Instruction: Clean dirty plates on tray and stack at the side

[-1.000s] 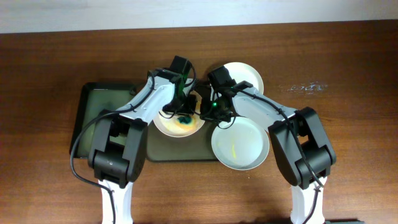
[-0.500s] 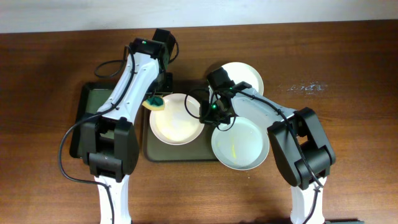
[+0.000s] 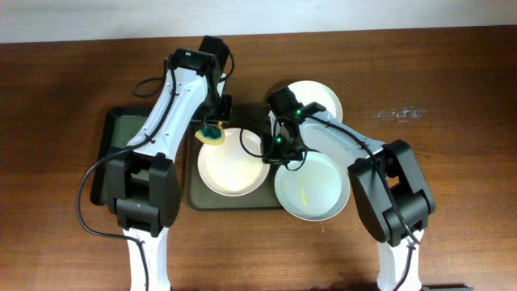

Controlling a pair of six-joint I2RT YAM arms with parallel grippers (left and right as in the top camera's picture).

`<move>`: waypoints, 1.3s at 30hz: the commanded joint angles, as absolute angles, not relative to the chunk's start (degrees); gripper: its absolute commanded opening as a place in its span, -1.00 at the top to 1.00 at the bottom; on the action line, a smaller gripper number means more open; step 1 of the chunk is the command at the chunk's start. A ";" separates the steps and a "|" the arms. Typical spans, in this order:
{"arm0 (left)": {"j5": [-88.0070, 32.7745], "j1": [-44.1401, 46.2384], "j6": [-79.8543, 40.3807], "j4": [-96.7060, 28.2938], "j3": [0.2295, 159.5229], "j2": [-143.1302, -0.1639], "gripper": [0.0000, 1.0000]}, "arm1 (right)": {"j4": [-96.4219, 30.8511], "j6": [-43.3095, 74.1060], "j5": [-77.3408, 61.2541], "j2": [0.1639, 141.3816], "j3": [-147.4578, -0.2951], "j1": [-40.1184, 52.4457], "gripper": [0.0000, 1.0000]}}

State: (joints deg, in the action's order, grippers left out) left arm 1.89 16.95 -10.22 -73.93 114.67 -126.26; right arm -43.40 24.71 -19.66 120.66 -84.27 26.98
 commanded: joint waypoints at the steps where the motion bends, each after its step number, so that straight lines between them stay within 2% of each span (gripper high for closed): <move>1: 1.19 16.58 -9.13 -72.64 115.98 -126.30 1.00 | -48.93 21.21 -13.26 115.44 -90.76 27.38 0.92; 5: 1.15 15.57 -9.56 -71.61 115.98 -126.30 1.00 | -60.29 21.19 -2.37 115.00 -96.97 27.38 0.92; 11: 0.71 14.39 -9.54 -71.44 115.98 -126.30 1.00 | -66.32 21.23 1.54 114.50 -102.67 27.38 0.92; 20: -0.47 12.67 -9.54 -71.48 115.98 -126.32 1.00 | -76.23 23.18 16.93 112.60 -109.19 28.38 0.92; 28: -9.21 8.73 -9.52 -71.09 115.98 -126.30 1.00 | -78.52 31.79 40.14 107.48 -109.32 38.39 0.92; 39: -11.18 5.85 -9.52 -70.96 115.98 -126.30 1.00 | -80.75 39.53 69.67 107.50 -109.30 53.36 0.92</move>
